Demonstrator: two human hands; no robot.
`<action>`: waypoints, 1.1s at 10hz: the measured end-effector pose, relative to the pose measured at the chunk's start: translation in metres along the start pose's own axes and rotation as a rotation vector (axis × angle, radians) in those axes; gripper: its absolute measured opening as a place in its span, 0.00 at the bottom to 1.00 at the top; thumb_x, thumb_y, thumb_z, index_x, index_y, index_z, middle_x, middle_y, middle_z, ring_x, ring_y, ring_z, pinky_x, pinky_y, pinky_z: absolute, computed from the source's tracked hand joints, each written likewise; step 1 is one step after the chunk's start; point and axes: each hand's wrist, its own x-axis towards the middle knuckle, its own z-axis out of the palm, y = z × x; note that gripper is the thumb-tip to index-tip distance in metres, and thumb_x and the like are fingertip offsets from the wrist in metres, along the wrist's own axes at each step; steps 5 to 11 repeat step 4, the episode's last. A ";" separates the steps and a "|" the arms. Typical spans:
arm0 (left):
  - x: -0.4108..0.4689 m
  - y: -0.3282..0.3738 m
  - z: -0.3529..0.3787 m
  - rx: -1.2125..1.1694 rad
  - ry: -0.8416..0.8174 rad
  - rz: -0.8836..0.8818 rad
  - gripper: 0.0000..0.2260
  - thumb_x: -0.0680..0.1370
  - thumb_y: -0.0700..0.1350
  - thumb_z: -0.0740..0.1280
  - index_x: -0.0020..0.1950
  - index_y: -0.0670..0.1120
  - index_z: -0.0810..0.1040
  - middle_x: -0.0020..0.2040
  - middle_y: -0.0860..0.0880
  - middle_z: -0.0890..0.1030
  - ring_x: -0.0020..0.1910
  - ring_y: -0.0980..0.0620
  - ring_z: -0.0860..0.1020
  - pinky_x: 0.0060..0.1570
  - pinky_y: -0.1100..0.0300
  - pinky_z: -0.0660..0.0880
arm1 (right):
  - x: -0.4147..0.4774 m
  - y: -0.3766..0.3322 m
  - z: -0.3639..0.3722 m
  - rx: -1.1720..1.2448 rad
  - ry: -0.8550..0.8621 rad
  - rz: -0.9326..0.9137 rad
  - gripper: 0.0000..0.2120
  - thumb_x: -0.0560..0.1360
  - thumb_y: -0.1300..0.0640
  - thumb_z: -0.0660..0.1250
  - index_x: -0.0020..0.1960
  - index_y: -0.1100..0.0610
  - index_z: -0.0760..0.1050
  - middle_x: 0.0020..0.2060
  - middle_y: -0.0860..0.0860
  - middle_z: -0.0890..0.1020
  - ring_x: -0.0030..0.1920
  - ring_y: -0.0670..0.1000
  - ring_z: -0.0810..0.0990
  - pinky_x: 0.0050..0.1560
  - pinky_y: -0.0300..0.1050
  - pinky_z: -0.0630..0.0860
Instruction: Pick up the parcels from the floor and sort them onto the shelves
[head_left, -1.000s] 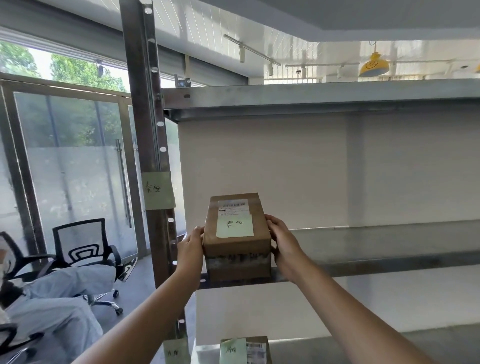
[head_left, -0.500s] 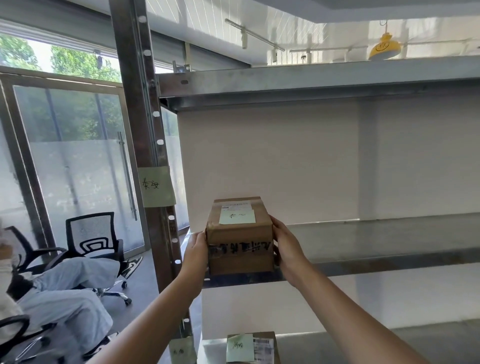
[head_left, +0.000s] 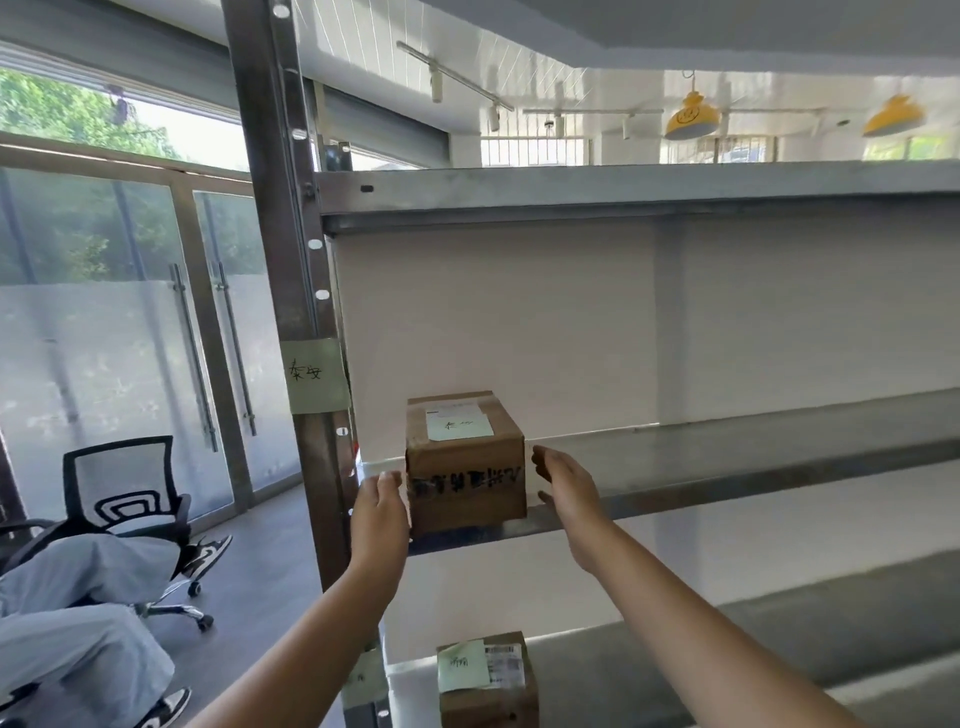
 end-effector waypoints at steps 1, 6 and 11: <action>-0.020 0.012 -0.003 0.020 0.034 0.080 0.16 0.86 0.50 0.52 0.67 0.45 0.74 0.57 0.48 0.78 0.52 0.51 0.75 0.53 0.52 0.70 | -0.020 -0.012 -0.006 -0.044 0.030 -0.017 0.12 0.83 0.50 0.55 0.61 0.49 0.75 0.64 0.48 0.77 0.66 0.51 0.73 0.70 0.50 0.69; -0.079 0.017 -0.023 0.062 0.011 0.334 0.19 0.86 0.49 0.52 0.77 0.51 0.65 0.73 0.53 0.70 0.71 0.54 0.68 0.71 0.54 0.65 | -0.073 -0.008 -0.018 -0.298 0.073 -0.221 0.20 0.85 0.55 0.53 0.75 0.57 0.64 0.73 0.52 0.65 0.72 0.50 0.66 0.67 0.37 0.61; -0.079 0.017 -0.023 0.062 0.011 0.334 0.19 0.86 0.49 0.52 0.77 0.51 0.65 0.73 0.53 0.70 0.71 0.54 0.68 0.71 0.54 0.65 | -0.073 -0.008 -0.018 -0.298 0.073 -0.221 0.20 0.85 0.55 0.53 0.75 0.57 0.64 0.73 0.52 0.65 0.72 0.50 0.66 0.67 0.37 0.61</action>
